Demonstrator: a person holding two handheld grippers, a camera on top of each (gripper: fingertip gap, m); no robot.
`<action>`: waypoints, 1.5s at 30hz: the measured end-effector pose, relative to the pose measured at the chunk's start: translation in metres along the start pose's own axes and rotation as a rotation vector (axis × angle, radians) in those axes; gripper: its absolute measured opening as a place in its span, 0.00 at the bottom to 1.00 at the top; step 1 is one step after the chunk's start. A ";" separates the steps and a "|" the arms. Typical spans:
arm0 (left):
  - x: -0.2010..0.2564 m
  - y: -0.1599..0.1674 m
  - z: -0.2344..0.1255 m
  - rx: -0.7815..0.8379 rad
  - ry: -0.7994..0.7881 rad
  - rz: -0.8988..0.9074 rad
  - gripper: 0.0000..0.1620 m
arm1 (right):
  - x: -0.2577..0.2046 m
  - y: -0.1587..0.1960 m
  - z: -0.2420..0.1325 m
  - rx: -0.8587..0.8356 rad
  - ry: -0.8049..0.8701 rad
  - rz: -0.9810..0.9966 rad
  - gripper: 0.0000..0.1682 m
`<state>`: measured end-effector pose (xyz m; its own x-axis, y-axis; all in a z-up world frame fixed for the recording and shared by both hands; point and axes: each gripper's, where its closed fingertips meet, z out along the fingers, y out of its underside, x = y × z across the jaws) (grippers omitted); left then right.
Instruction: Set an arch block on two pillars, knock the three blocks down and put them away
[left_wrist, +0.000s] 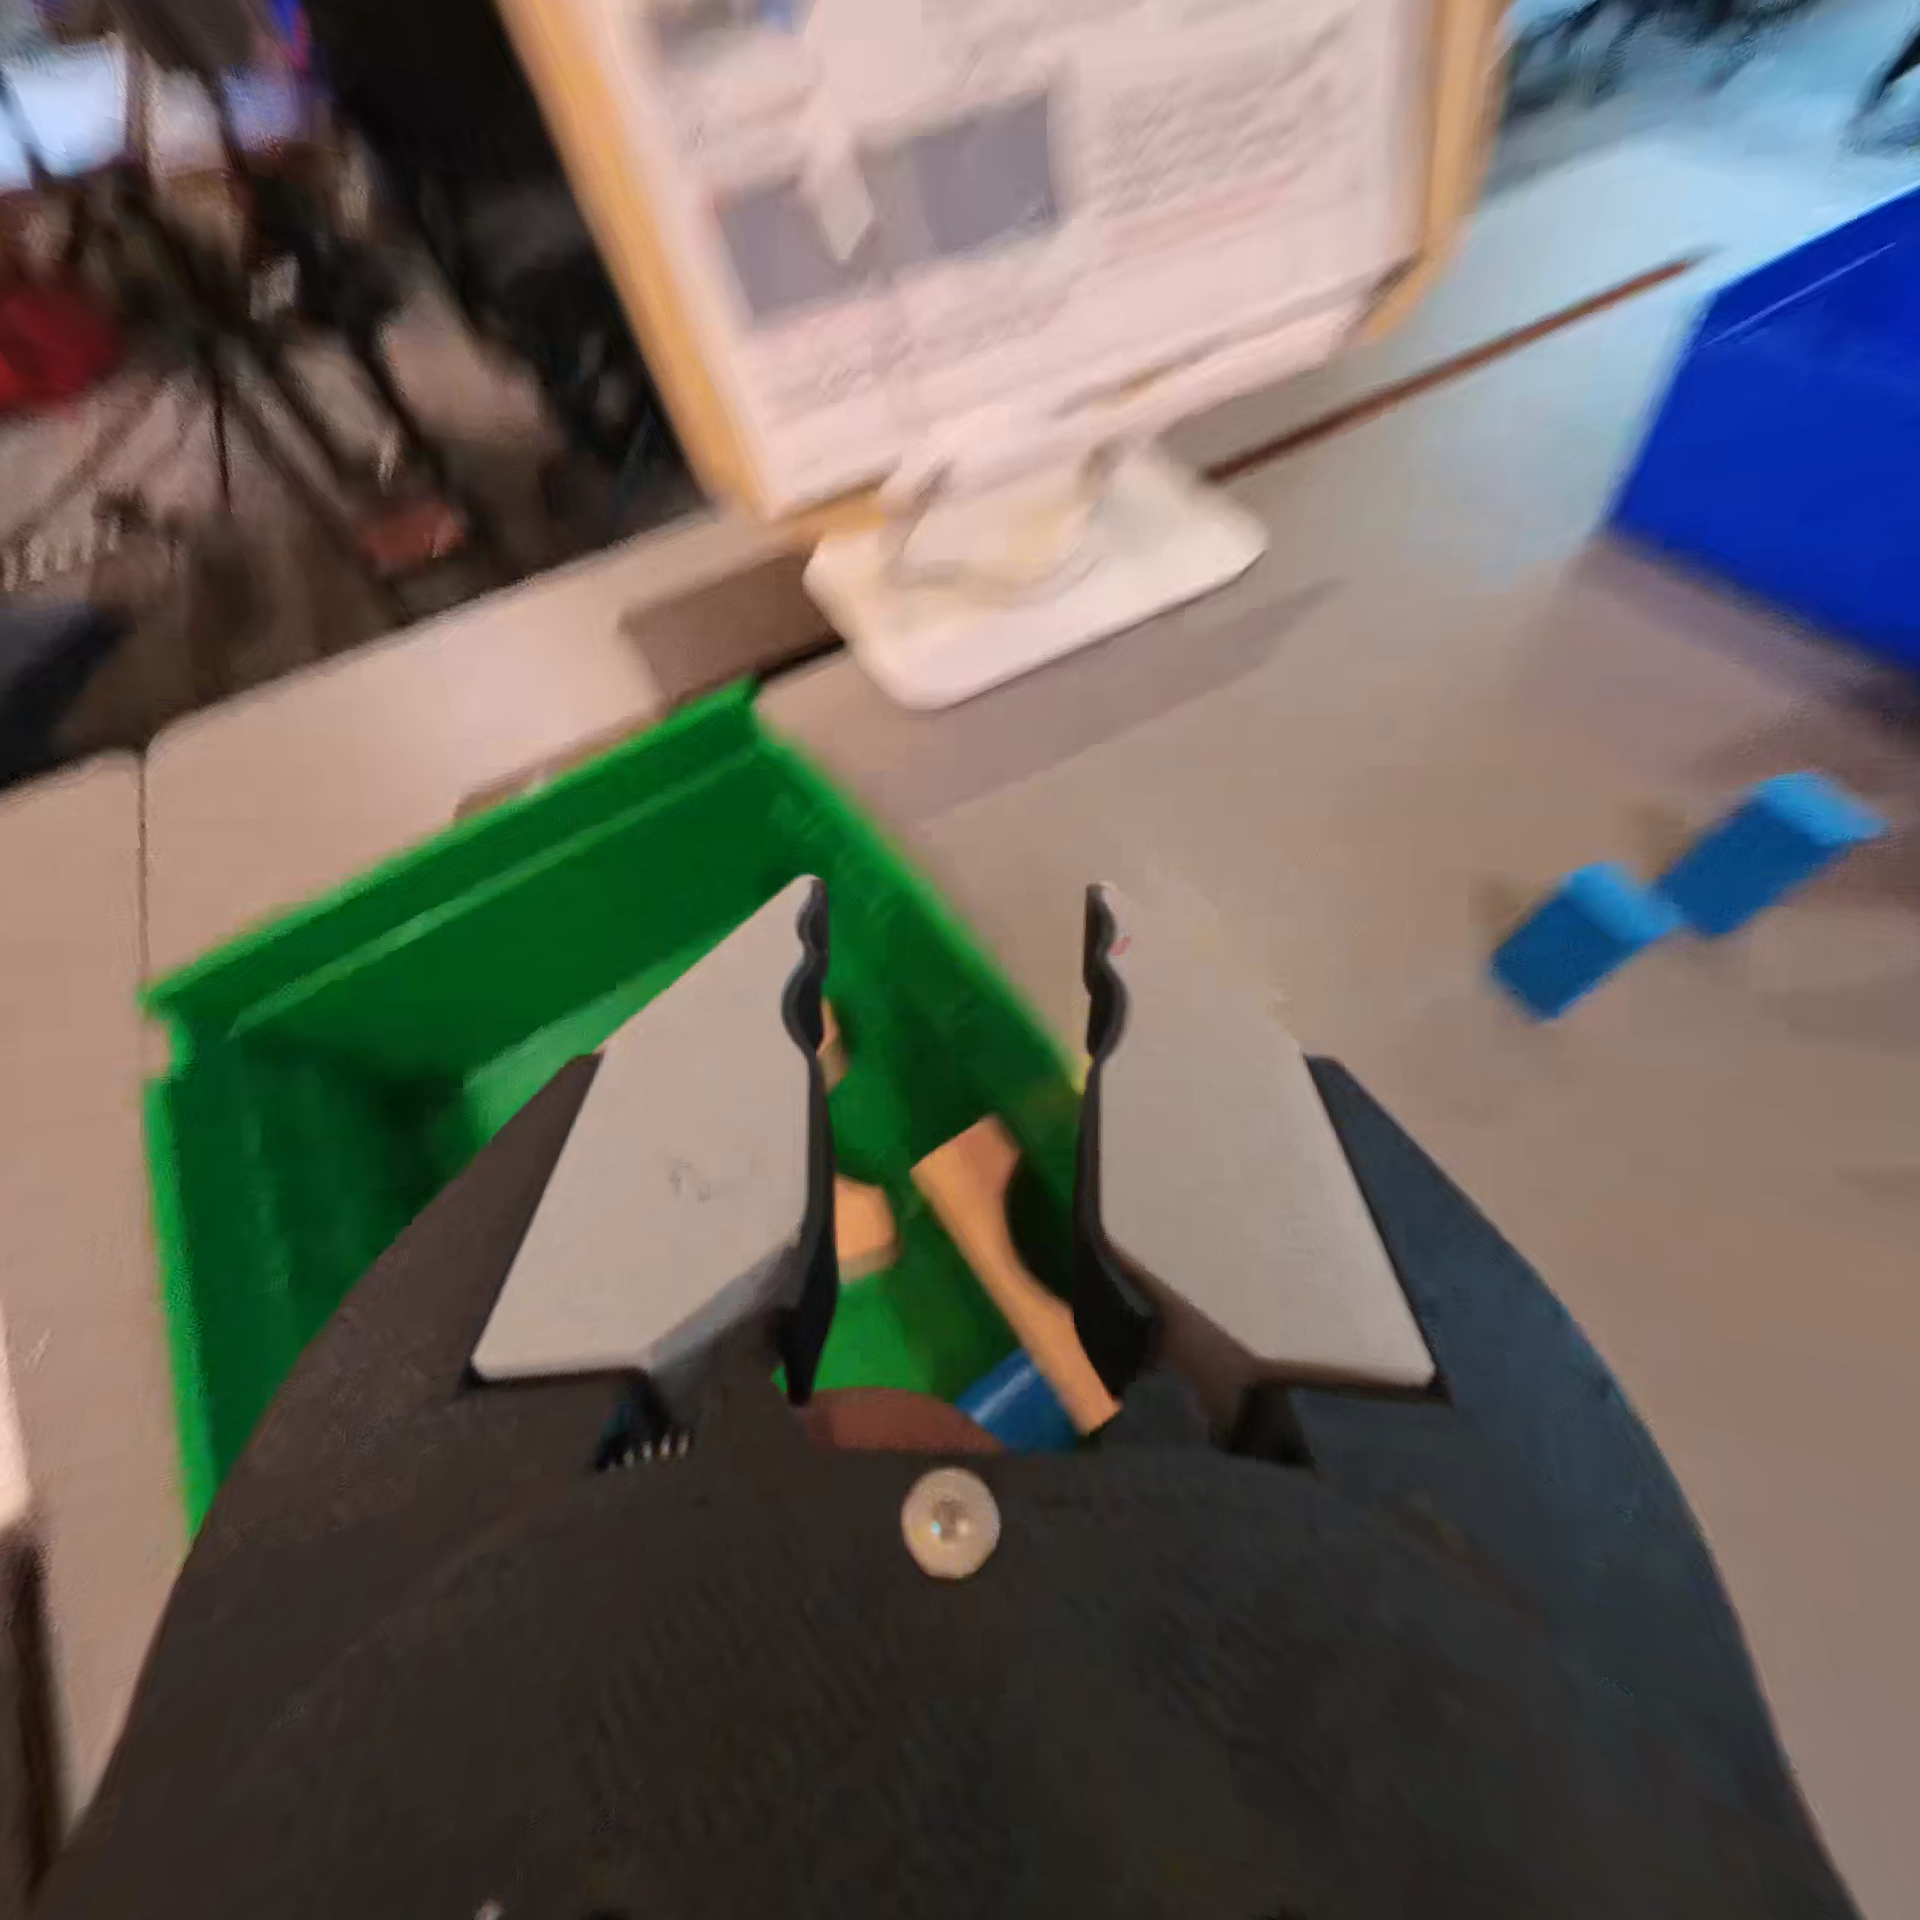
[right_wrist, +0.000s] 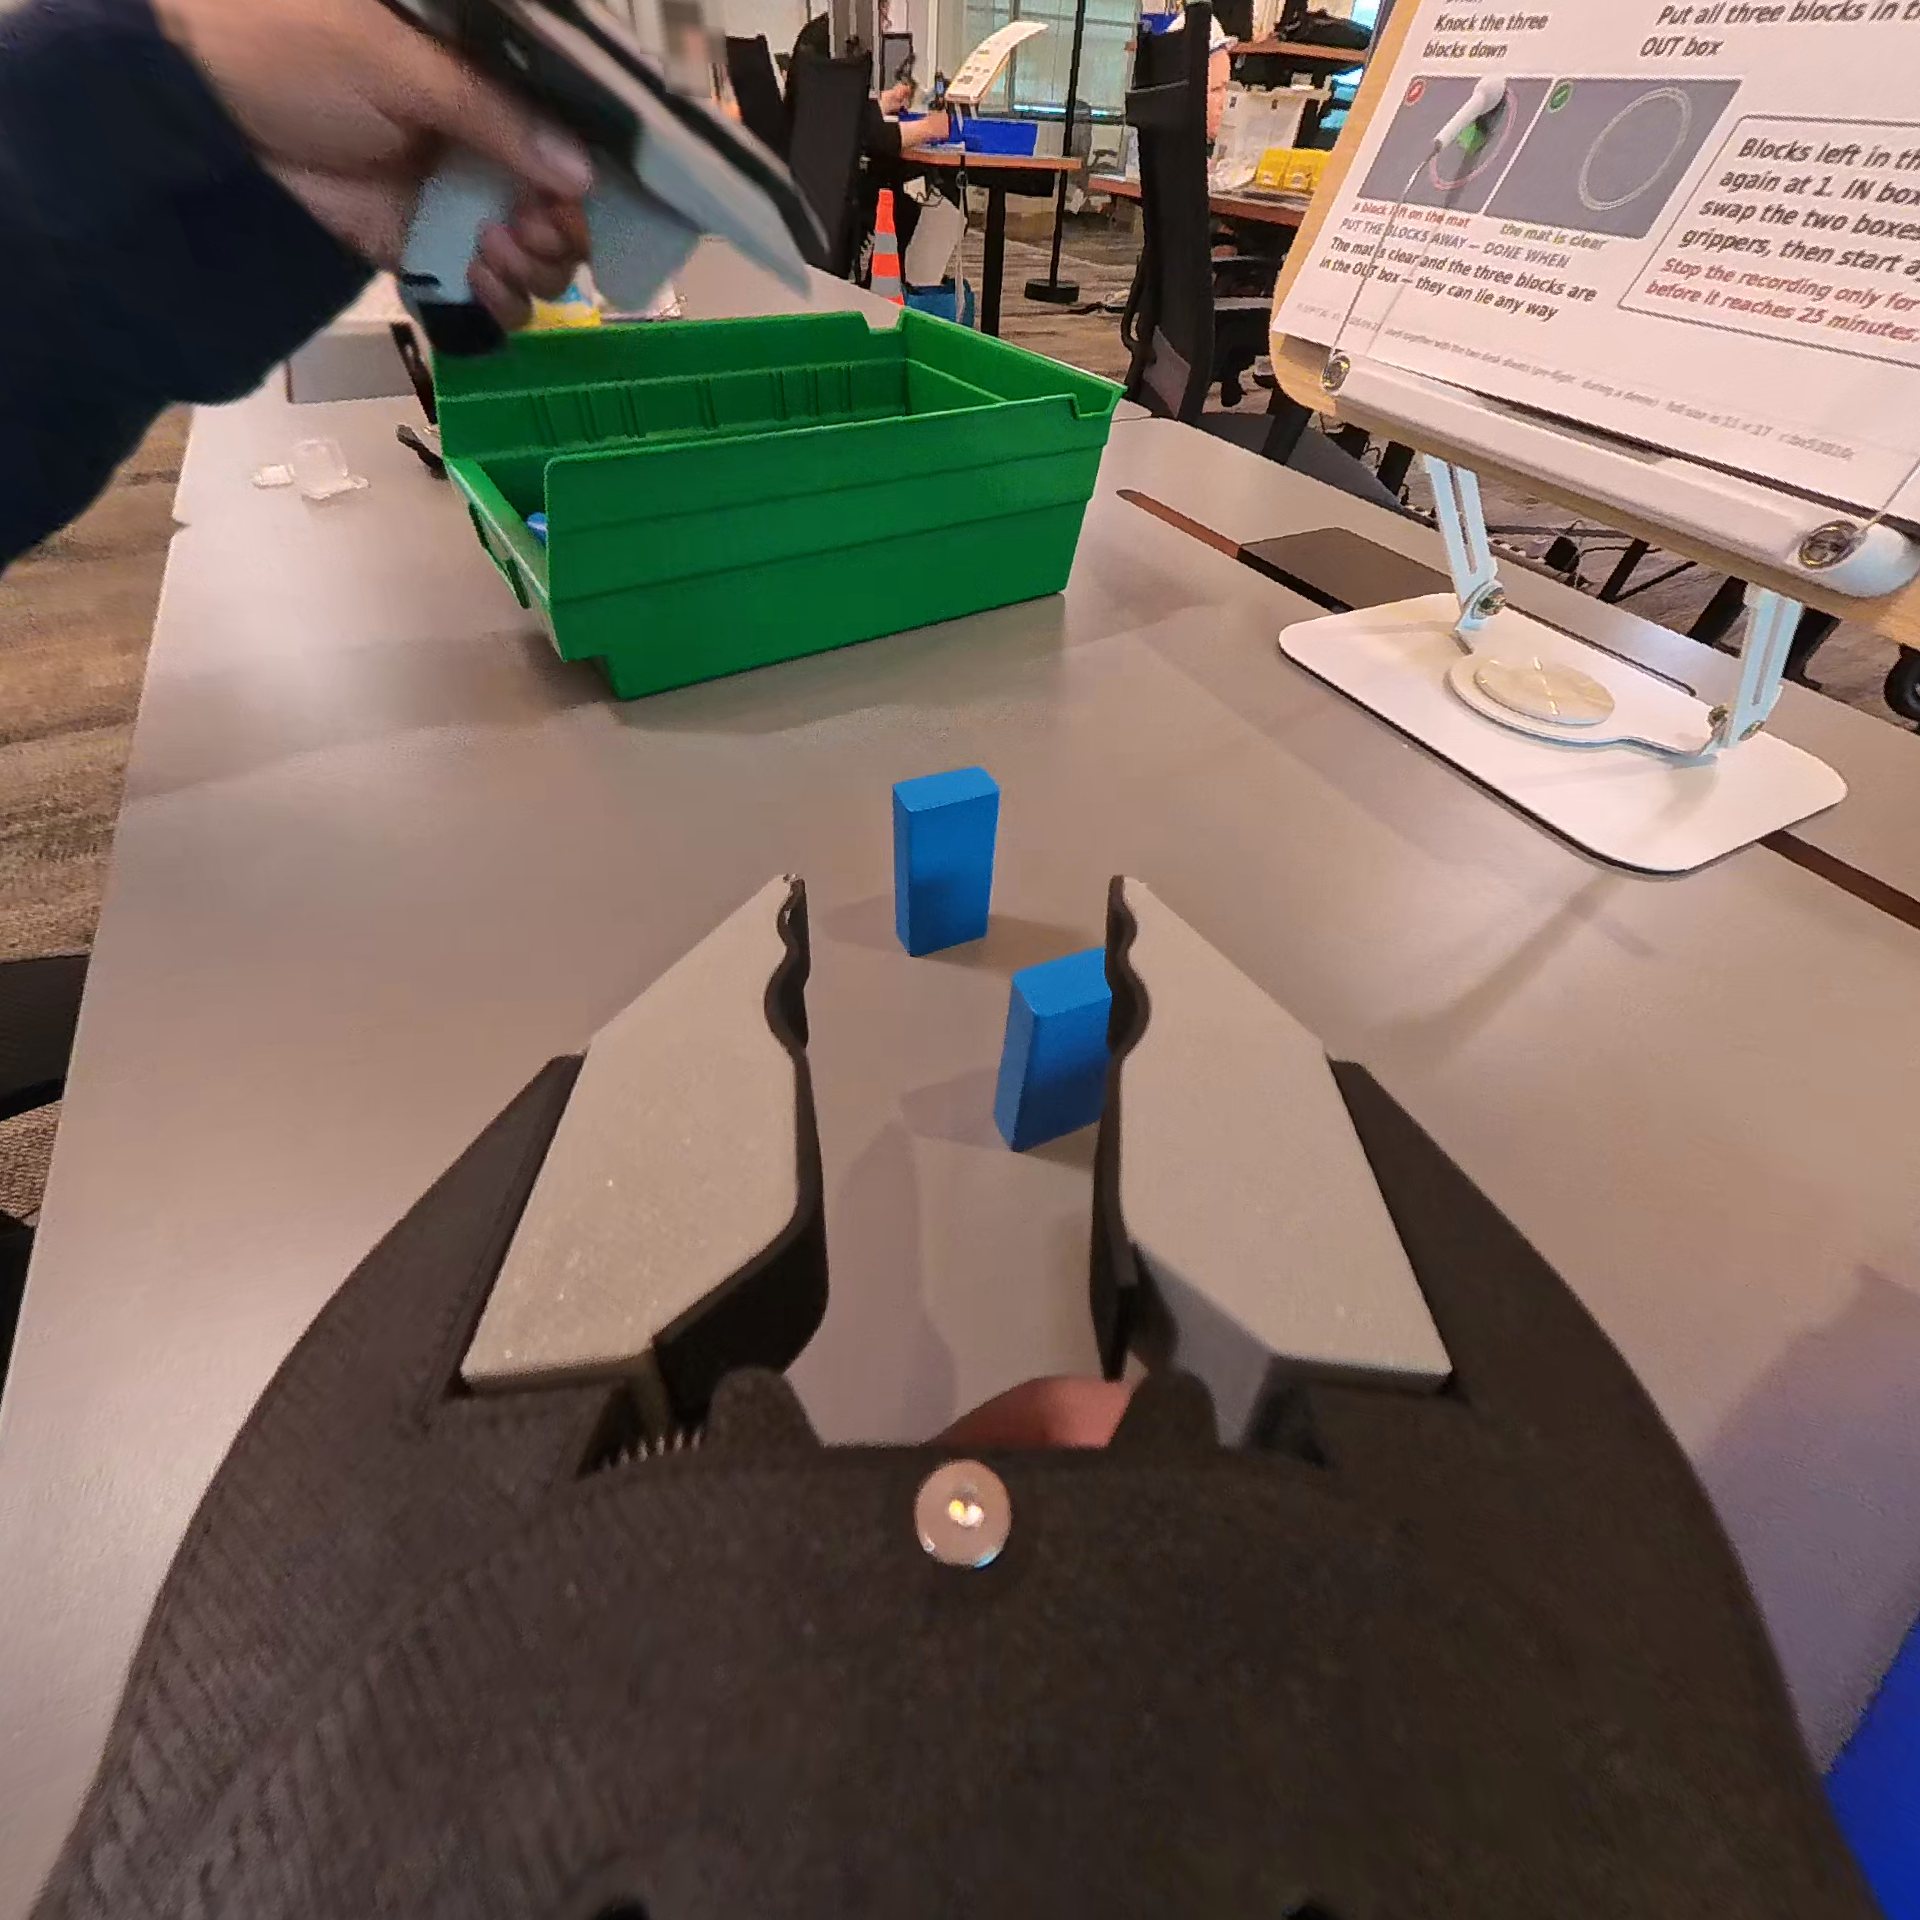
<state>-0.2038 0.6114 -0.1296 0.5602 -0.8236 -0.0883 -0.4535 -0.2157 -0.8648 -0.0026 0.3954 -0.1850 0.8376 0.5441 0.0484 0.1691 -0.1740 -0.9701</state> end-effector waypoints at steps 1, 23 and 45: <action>-0.019 0.026 0.014 -0.113 -0.019 -0.040 0.32 | 0.000 0.000 0.000 -0.002 -0.001 -0.001 0.33; 0.079 -0.045 -0.002 0.146 -0.335 0.958 0.06 | -0.006 -0.038 0.003 0.086 -0.152 0.160 0.33; 0.243 -0.023 0.040 0.508 -0.040 1.167 0.06 | -0.017 -0.035 0.044 -0.178 -0.365 0.182 0.20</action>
<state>-0.0297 0.4374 -0.1515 0.0335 -0.3699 -0.9285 -0.3788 0.8550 -0.3543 -0.0460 0.4285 -0.1620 0.6293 0.7399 -0.2377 0.1490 -0.4151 -0.8975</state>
